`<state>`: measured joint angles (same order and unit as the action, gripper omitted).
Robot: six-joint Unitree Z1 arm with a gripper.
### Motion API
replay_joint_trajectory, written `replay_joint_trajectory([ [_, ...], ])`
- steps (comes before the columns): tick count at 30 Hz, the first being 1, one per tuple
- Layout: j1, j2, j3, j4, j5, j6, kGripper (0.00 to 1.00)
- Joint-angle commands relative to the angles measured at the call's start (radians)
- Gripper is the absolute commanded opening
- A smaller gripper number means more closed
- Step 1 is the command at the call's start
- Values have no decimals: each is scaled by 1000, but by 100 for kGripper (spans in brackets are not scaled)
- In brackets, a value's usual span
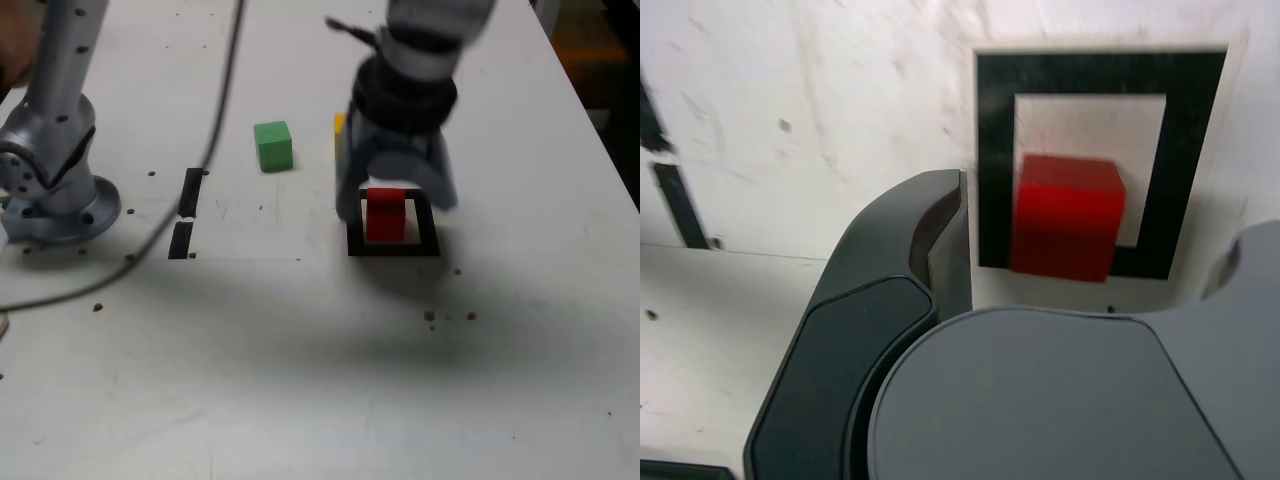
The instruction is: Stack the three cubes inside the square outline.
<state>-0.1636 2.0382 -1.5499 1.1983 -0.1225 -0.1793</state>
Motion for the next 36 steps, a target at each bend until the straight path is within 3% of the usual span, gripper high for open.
replay_joint_trajectory([
  [1, 30, -30, 24, 9, 13, 14, 100],
  [10, 162, -76, 140, -56, 64, 107, 100],
  [16, 221, -91, 146, -49, 106, 136, 100],
  [26, 243, 13, 122, -38, 155, 149, 100],
  [30, 244, 27, 100, -29, 198, 149, 99],
  [36, 246, 84, 44, 52, 207, 160, 88],
])
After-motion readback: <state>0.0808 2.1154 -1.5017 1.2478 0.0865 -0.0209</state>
